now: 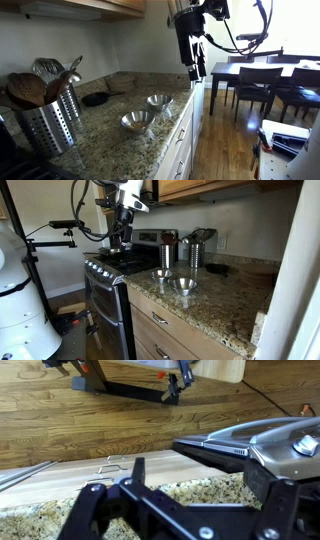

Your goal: Pour the contents from the left bowl into the right bowl

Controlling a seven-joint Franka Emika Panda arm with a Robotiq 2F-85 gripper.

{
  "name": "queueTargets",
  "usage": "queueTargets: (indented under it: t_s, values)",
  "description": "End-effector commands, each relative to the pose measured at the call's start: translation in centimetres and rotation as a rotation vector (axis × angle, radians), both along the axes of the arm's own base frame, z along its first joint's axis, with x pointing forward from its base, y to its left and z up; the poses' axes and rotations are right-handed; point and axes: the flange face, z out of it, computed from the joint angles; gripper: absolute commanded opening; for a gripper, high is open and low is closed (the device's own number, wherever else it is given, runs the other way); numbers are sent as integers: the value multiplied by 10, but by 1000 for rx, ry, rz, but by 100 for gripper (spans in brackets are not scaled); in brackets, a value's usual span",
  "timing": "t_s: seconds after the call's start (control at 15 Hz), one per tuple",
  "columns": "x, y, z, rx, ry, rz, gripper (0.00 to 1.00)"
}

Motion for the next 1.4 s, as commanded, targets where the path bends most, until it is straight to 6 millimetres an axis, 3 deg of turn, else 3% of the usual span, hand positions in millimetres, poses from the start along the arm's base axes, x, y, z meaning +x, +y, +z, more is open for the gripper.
queueTargets:
  t_s: [0.0,0.53,1.33]
  values:
    - [0,0,0,0,1,0,100]
    - [7,2,-4,-22,9,1,100]
    - [64,52,-40,-180,14,73,100]
